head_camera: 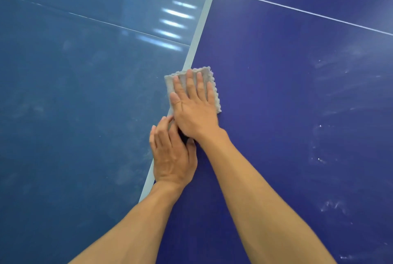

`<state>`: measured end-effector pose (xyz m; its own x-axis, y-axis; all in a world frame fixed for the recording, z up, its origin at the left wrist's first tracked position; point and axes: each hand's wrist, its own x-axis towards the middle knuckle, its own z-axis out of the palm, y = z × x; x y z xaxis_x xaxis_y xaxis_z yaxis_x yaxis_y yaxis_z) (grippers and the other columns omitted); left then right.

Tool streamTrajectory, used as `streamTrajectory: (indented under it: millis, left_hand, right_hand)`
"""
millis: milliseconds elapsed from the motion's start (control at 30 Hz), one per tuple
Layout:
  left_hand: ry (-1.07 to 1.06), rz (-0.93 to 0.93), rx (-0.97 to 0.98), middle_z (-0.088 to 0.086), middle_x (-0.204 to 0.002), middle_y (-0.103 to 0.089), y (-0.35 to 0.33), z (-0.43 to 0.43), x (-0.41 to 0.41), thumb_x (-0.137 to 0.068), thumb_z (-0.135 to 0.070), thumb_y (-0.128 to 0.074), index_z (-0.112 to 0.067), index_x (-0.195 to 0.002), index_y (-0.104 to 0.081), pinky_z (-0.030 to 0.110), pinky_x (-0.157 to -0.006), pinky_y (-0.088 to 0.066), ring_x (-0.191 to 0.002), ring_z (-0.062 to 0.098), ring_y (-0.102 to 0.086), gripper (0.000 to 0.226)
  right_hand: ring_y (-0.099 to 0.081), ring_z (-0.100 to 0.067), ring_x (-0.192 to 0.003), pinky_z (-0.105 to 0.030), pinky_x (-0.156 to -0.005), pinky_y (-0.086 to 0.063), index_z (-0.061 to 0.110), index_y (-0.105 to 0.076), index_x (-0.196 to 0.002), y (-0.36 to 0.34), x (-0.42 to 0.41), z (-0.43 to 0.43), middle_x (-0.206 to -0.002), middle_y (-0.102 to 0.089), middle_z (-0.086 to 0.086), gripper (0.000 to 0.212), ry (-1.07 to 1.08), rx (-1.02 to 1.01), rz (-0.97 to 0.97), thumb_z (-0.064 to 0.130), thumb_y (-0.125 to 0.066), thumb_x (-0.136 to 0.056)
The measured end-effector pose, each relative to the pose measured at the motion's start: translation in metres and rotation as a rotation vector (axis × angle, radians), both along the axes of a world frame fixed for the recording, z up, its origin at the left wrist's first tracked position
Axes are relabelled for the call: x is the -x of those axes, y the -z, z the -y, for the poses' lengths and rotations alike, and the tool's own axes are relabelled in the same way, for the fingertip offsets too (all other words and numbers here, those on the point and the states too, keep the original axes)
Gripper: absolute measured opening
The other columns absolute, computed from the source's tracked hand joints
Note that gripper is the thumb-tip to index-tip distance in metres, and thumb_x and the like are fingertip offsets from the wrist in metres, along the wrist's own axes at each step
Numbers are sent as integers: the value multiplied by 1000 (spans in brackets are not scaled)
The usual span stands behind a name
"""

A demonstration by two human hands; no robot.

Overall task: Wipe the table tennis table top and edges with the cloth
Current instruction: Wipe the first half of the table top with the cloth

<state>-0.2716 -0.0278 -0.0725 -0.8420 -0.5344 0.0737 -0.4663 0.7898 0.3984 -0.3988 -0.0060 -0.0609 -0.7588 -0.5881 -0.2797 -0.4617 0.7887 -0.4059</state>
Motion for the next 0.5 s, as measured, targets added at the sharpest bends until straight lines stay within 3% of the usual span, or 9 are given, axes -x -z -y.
streamTrajectory:
  millis: [67,133,200,267,400,500]
  left_hand:
    - [40,-17,31,15,-146,-45,1,0,-2,-95,-29,-46,-1,-141,-46,48,-126,-19,-137,33,-41,54]
    - [78,14,48,14,-144,-47,2,-1,0,-94,-29,-43,-1,-140,-49,53,-121,-30,-138,34,-42,54]
    - [98,54,48,14,-146,-47,1,-2,1,-95,-29,-40,-1,-142,-50,54,-119,-34,-141,35,-43,55]
    - [103,76,49,14,-147,-46,1,-2,2,-96,-30,-38,-1,-144,-49,53,-119,-34,-143,35,-42,57]
    - [103,80,57,13,-148,-45,3,-3,0,-97,-30,-38,-1,-146,-47,52,-120,-34,-144,34,-40,57]
    - [103,73,71,13,-148,-46,5,-3,-1,-96,-28,-44,-1,-146,-48,51,-120,-33,-144,34,-40,56]
  right_hand:
    - [28,-29,-157,-53,-125,20,26,12,-166,5,9,-32,-172,24,-7,62,86,-89,-67,42,-13,-112]
    - [22,-33,-158,-57,-126,14,23,13,-166,7,13,-87,-172,22,-11,63,361,-174,-101,42,-15,-113]
    - [19,-33,-159,-57,-127,11,23,10,-166,2,9,-139,-173,18,-12,63,654,-201,-70,45,-13,-112]
    - [18,-32,-160,-56,-127,12,24,8,-167,0,1,-160,-174,16,-12,64,791,-228,-41,46,-13,-111]
    - [17,-36,-159,-57,-126,13,22,6,-167,3,34,-126,-173,16,-14,65,886,-232,-53,45,-16,-111]
    - [13,-36,-160,-57,-124,15,21,1,-168,5,66,-64,-174,9,-14,64,669,-176,-102,42,-20,-111]
